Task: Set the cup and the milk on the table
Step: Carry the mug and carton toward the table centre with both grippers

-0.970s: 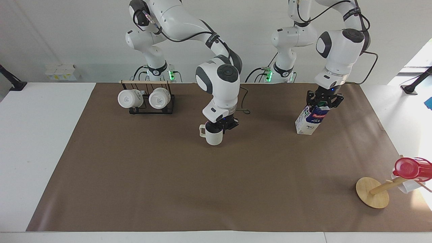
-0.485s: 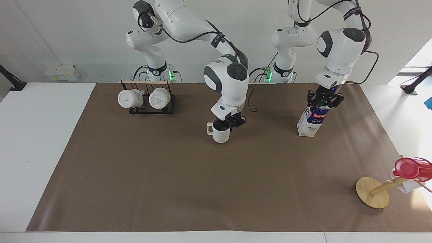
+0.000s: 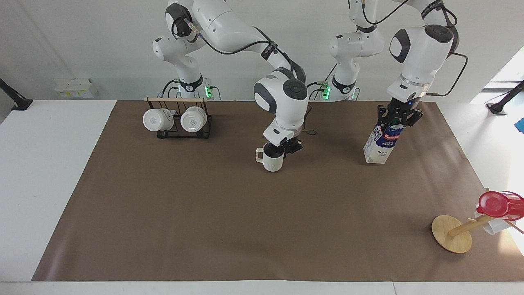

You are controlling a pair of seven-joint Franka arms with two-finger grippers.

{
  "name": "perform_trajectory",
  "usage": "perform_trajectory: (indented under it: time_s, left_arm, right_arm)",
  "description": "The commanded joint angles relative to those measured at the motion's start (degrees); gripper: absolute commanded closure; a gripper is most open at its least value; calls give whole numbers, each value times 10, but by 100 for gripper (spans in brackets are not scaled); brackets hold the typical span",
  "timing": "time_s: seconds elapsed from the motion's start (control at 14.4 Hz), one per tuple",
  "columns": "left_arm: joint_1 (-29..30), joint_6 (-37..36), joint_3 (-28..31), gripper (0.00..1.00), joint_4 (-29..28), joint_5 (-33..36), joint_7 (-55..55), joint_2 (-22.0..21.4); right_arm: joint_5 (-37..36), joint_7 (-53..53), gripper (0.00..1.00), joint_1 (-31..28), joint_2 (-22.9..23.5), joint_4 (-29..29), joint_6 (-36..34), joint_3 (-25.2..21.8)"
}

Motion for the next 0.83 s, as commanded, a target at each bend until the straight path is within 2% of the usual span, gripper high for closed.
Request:
perform_trajectory:
  time_s: [0.0,0.07,0.14,0.21,0.28,0.35,0.42,0.48,0.76]
  left_arm:
    - [-7,-37,-1,52,36,0,-41,10]
    - [-9,-48,-2,52,44,0,-57,10]
    - [-9,-61,-2,52,52,0,-65,10]
    - [-11,-71,-3,52,62,0,-72,10]
    - [-18,-81,-2,52,70,0,-88,11]
    - [-22,-86,-3,52,77,-1,-104,16]
    - [-29,-92,-2,52,85,-2,-120,17]
    - [-35,-99,-3,52,92,-3,-138,18]
    - [-64,-105,-2,53,99,-5,-196,18]
  right_arm:
    - [10,8,90,-1,8,17,-2,5]
    - [9,8,85,-2,8,17,-2,5]
    - [8,8,70,-2,9,18,-2,5]
    - [8,8,42,-2,9,18,-2,5]
    - [8,9,40,-2,8,18,-2,5]
    - [7,9,27,-1,7,19,-6,5]
    - [8,10,7,-5,2,21,-10,5]
    - [9,10,0,-8,-5,21,-12,5]
    - [15,11,0,-22,-51,14,-13,-5]
